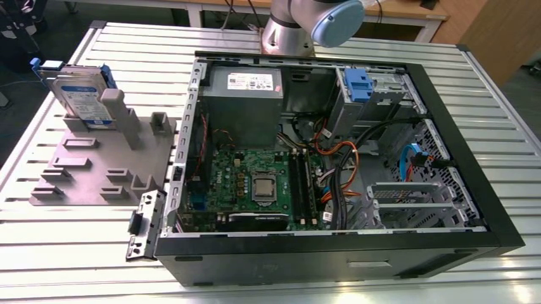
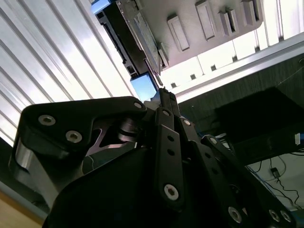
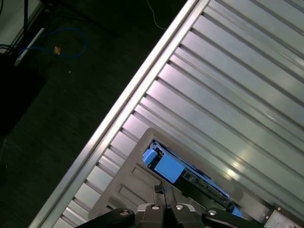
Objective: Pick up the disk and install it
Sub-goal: 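Pick up the disk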
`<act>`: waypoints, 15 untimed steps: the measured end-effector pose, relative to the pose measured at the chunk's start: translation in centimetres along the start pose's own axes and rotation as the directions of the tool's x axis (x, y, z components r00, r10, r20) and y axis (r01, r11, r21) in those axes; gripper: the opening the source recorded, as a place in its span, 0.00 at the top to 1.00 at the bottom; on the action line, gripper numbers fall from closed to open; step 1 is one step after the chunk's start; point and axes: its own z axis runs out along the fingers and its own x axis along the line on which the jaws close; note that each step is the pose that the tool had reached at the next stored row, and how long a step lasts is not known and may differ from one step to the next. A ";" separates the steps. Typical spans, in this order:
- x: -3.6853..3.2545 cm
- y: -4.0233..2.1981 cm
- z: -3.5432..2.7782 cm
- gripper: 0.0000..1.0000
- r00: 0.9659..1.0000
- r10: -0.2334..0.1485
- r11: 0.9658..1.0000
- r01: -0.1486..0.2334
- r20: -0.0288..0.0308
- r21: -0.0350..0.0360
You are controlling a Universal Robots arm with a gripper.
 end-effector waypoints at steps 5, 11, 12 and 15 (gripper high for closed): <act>0.00 0.00 0.00 0.89 1.000 -0.011 1.000 0.011 0.000 0.000; 0.00 0.00 0.00 0.89 1.000 -0.024 1.000 0.024 -0.001 0.000; 0.00 0.00 0.00 0.89 1.000 -0.026 1.000 0.026 -0.001 0.000; 0.00 0.00 0.00 0.89 0.999 -0.033 0.999 0.033 -0.001 0.000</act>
